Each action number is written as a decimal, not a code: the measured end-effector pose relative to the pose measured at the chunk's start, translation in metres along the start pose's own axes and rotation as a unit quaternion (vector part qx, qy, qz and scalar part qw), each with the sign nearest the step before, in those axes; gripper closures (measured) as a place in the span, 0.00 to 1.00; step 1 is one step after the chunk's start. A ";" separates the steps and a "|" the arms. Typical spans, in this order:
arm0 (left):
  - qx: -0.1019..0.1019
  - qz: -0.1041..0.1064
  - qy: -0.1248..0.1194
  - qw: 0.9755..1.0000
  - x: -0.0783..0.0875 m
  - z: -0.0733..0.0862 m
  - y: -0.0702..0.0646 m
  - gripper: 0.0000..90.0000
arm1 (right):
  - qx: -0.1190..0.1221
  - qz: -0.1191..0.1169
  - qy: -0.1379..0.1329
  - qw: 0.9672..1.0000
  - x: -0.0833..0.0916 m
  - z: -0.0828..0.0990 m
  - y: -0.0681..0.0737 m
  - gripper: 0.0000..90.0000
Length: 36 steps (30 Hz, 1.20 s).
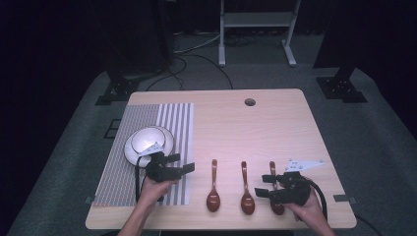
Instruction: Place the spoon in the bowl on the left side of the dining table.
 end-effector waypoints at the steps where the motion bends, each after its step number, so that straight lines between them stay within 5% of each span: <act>1: 0.000 0.000 0.000 1.000 0.000 0.000 0.000 0.03 | 0.000 0.000 0.000 1.000 0.000 0.000 0.000 0.30; 17: 0.001 -0.001 0.010 1.000 -0.003 0.002 0.002 0.03 | 0.031 -0.051 0.047 0.997 -0.036 -0.006 0.029 0.35; 28: 0.001 -0.003 0.011 1.000 -0.003 0.002 0.003 0.03 | 0.061 -0.087 0.086 0.991 -0.068 -0.008 0.056 0.45; 36: 0.002 -0.001 0.013 1.000 -0.004 0.003 0.002 0.03 | 0.081 -0.092 0.121 0.985 -0.090 -0.005 0.066 0.55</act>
Point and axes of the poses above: each handheld gripper's, and its own axes: x roughly backward along the jaws, z roughly out of its underside, y roughly to its left, the point moved 10 cm from there along -x, roughly forward along the jaws, and after that the axes turned 1 degree about y, right-handed, at the moved point
